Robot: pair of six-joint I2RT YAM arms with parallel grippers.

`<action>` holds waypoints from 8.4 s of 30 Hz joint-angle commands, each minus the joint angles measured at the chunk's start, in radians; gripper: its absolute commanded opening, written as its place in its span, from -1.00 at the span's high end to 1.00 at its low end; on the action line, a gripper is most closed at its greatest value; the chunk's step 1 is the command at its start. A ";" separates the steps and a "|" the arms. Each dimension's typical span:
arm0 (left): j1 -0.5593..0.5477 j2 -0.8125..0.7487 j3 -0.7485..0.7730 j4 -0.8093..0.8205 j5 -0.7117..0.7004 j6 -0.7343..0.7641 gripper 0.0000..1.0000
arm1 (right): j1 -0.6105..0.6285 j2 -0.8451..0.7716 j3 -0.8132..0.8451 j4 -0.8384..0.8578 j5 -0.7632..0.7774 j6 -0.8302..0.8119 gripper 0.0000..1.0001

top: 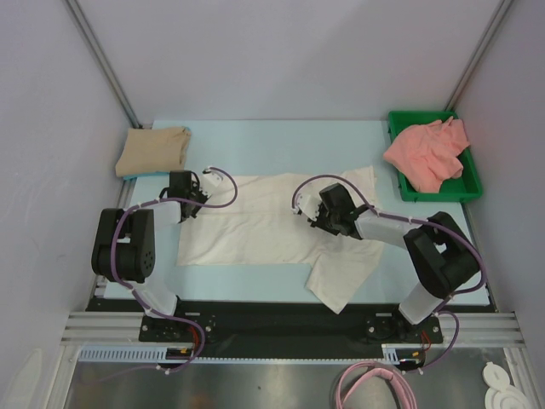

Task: Fold and stack the t-shirts
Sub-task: Fold the tshirt

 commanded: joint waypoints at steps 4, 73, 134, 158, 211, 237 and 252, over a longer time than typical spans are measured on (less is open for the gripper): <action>-0.004 0.010 -0.012 -0.026 0.017 0.010 0.97 | 0.012 -0.051 0.044 -0.040 0.038 -0.004 0.84; -0.002 0.007 -0.017 -0.021 0.017 0.011 0.97 | -0.129 0.052 0.061 0.164 0.061 -0.093 0.20; -0.002 0.009 -0.016 -0.026 0.016 0.008 0.99 | -0.396 0.263 0.497 -0.298 -0.399 -0.041 0.36; -0.004 0.009 -0.016 -0.026 0.016 0.008 0.99 | -0.375 0.305 0.532 -0.201 -0.307 -0.083 0.28; -0.004 0.010 -0.016 -0.024 0.014 0.008 0.99 | -0.314 -0.037 0.273 -0.409 -0.369 -0.098 0.93; -0.004 0.010 -0.017 -0.024 0.013 0.005 0.98 | -0.410 0.259 0.638 -0.529 -0.619 0.045 0.06; -0.004 0.009 -0.016 -0.026 0.014 0.007 0.98 | -0.409 0.400 0.730 -0.581 -0.607 0.017 0.05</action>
